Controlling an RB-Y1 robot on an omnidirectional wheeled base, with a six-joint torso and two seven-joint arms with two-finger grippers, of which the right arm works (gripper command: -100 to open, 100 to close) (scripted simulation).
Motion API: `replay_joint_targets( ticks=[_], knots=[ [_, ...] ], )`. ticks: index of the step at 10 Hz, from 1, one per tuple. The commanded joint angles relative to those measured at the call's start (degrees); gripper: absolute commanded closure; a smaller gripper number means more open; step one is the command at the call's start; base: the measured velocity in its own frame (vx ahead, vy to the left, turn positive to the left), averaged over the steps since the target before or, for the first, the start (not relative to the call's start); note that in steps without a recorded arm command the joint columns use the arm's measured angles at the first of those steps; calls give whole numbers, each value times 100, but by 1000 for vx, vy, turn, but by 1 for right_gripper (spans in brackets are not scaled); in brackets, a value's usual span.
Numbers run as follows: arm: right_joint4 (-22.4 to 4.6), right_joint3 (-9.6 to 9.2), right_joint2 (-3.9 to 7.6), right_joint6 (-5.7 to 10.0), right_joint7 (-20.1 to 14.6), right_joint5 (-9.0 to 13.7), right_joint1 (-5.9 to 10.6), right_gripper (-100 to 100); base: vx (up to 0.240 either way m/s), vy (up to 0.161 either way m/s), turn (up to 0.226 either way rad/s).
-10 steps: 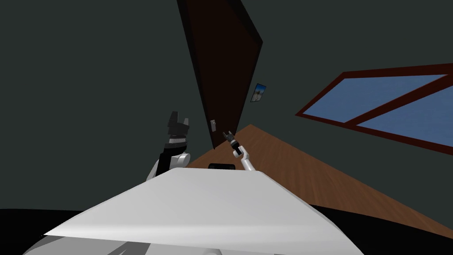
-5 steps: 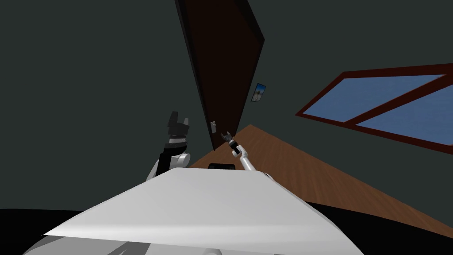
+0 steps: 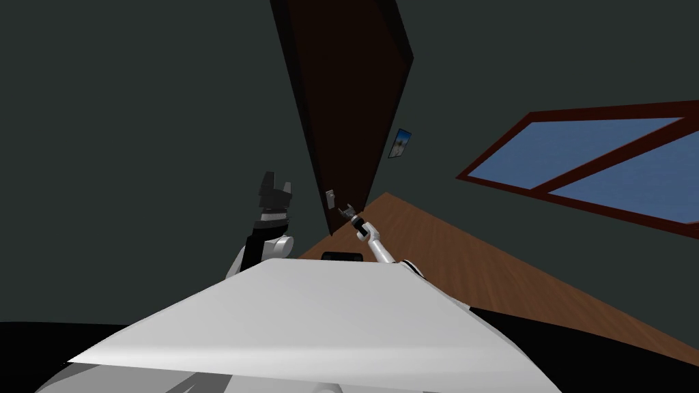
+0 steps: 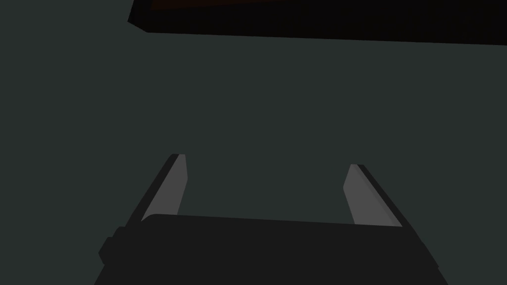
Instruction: Pull the door open
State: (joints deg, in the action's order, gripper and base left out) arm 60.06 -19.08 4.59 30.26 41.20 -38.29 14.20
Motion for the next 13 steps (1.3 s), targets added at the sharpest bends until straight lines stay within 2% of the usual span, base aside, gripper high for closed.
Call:
replay_joint_targets(
  ticks=[1,3,4,5,10,13],
  knots=[
    [-199,-39,-17,23,120,-81,114,-100,98,64,-32],
    [-348,-86,-31,24,215,-159,207,-100,92,62,-30],
    [-326,-57,-33,34,181,-126,191,-100,43,27,-7],
    [-470,64,112,156,158,-68,269,-100,96,89,217],
    [-662,247,315,331,96,27,372,-100,128,175,51],
    [-725,306,379,388,76,58,405,-100,121,142,6]
  ],
)
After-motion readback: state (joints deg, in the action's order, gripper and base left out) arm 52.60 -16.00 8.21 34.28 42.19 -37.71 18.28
